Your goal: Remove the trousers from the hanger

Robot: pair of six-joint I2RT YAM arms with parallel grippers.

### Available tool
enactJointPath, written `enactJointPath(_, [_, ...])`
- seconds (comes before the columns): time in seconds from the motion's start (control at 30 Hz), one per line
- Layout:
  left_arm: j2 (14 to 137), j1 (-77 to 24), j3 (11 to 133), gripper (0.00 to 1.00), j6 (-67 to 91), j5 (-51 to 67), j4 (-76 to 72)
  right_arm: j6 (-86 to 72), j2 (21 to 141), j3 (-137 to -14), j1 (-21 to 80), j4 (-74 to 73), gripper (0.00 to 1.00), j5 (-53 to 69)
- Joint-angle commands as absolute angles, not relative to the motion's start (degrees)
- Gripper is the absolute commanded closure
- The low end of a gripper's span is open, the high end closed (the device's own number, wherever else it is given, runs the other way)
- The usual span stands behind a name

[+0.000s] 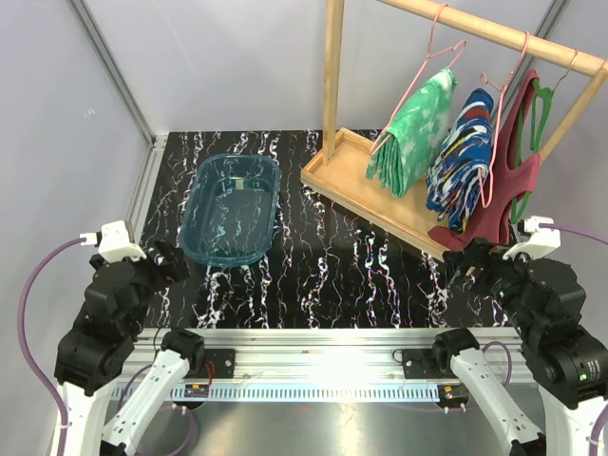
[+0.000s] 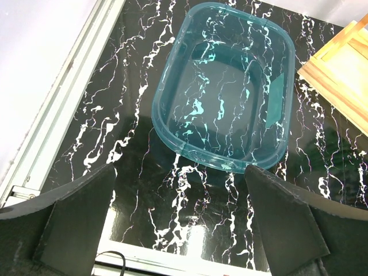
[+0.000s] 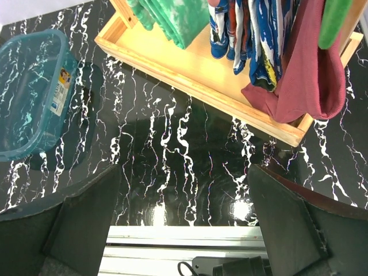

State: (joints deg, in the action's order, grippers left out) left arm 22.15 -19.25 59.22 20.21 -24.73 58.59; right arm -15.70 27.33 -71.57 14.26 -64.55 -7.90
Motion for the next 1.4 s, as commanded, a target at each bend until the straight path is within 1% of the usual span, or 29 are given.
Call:
enactJointPath(0.0, [21.80, -19.42, 59.06, 0.01, 21.27, -23.55, 55.72, -16.26, 28.65, -71.37, 14.59, -61.70, 0.00, -8.27])
enactJointPath(0.2, [22.32, -19.42, 59.15, 0.01, 22.59, -23.03, 55.90, -18.98, 31.63, -72.41, 14.68, -56.97, 0.01, -1.86])
enactJointPath(0.27, [22.41, -19.42, 58.98, 0.01, 23.03, -22.85, 55.99, -20.65, 33.91, -73.82, 14.59, -55.47, 0.01, 3.06])
enactJointPath(0.43, [22.41, -19.42, 58.97, 0.01, 23.99, -22.15, 55.81, -25.12, 44.19, -79.36, 14.59, -48.00, 0.01, 14.56])
enactJointPath(0.53, [22.32, -19.42, 58.89, 0.01, 24.43, -21.62, 55.72, -26.54, 50.61, -83.40, 14.59, -44.04, 0.01, 18.35])
enactJointPath(0.63, [22.41, -19.42, 58.89, 0.01, 23.82, -21.62, 55.81, -28.03, 56.06, -87.26, 14.59, -40.61, 0.01, 16.79])
enactJointPath(0.7, [22.50, -19.42, 58.89, 0.01, 23.56, -21.88, 56.07, -29.00, 60.63, -91.55, 14.68, -39.99, 0.00, 14.34])
enactJointPath(0.83, [22.94, -19.51, 58.89, 0.01, 23.29, -21.27, 55.90, -31.19, 69.50, -100.35, 14.68, -42.10, 0.01, 3.64])
enactJointPath(0.87, [23.03, -19.42, 58.71, 0.01, 23.29, -20.92, 55.72, -31.81, 73.35, -103.76, 14.68, -43.40, 0.02, 1.95])
enactJointPath(0.97, [23.73, -19.42, 58.71, 0.01, 22.94, -20.48, 55.46, -32.70, 78.56, -108.62, 15.64, -44.64, 0.07, -3.59])
enactJointPath(1.0, [24.08, -19.42, 58.80, 0.01, 22.77, -20.48, 55.55, -32.52, 81.97, -112.20, 17.65, -46.13, 0.08, -8.30])
enactJointPath(1.07, [24.34, -19.42, 58.97, 0.01, 22.33, -21.00, 55.72, -30.24, 87.06, -118.17, 19.85, -48.76, 0.09, -13.60])
enactJointPath(1.1, [24.52, -19.42, 59.06, 0.01, 22.32, -21.09, 55.72, -29.45, 88.84, -120.30, 20.82, -49.82, 0.09, -18.84])
enactJointPath(1.13, [24.43, -19.42, 59.06, 0.01, 22.06, -21.18, 55.72, -27.53, 90.60, -122.50, 22.40, -50.97, 0.11, -21.59])
enactJointPath(1.17, [24.43, -19.42, 59.15, 0.01, 22.06, -21.36, 55.81, -26.64, 94.44, -127.30, 23.11, -54.20, 0.10, -24.67])
enactJointPath(1.2, [24.43, -19.42, 59.24, 0.01, 21.97, -21.44, 55.98, -25.06, 96.14, -129.62, 23.64, -55.71, 0.10, -30.44])
enactJointPath(1.23, [24.43, -19.42, 59.33, 0.01, 21.89, -21.45, 55.99, -24.35, 97.63, -131.47, 24.69, -57.20, 0.10, -33.11])
enactJointPath(1.27, [24.43, -19.42, 59.33, 0.01, 21.80, -21.45, 56.07, -23.91, 99.47, -134.01, 25.05, -59.30, 0.17, -35.14])
enactJointPath(1.33, [24.43, -19.42, 59.41, 0.01, 21.80, -21.44, 56.16, -23.12, 99.84, -134.21, 25.40, -59.85, 0.26, -38.58])
enactJointPath(1.37, [24.43, -19.42, 59.50, 0.01, 21.71, -21.45, 56.16, -23.12, 98.97, -132.29, 25.49, -58.98, 0.43, -38.93])
